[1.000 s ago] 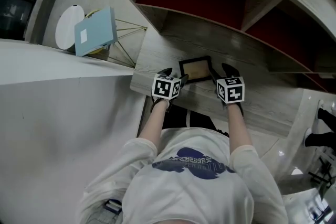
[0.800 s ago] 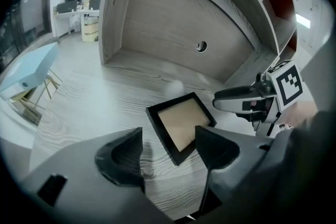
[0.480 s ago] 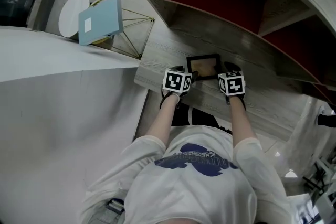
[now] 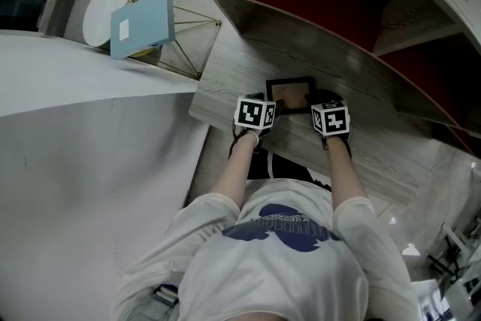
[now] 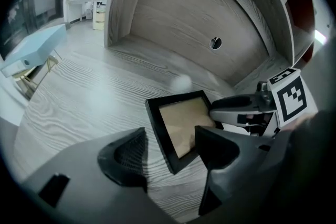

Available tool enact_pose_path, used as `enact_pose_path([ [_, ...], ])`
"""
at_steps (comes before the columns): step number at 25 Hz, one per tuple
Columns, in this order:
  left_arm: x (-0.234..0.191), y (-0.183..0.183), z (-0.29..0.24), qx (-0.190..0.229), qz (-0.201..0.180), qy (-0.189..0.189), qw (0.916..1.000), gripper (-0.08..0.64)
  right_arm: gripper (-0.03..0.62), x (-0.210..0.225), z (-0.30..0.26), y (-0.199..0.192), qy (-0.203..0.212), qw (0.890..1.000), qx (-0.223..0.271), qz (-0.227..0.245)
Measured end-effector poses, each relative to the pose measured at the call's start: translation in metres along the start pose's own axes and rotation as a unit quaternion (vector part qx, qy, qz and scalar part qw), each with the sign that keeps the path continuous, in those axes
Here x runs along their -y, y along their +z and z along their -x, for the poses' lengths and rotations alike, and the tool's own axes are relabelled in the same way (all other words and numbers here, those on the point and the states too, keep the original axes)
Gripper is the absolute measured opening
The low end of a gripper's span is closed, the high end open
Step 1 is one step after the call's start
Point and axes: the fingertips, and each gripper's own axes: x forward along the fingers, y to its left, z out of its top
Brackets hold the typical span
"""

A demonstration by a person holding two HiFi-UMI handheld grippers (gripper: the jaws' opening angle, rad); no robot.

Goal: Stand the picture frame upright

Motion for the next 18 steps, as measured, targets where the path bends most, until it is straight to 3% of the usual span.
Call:
enact_pose_path([
  [10,-0.006,0.002,0.0,0.005,0.022,0.017,0.9996,0.266,0.158,-0.001,-0.002,-0.002,0.009,1.0,-0.003,-0.008],
  [14,-0.011,0.002,0.001,0.004,0.025,0.025,0.9994,0.234,0.108,-0.007,-0.003,-0.002,0.012,1.0,-0.004,-0.002],
  [18,-0.013,0.002,0.001,0.002,0.024,0.033,0.9992,0.209,0.1,-0.008,-0.003,-0.002,0.011,1.0,0.001,-0.015],
])
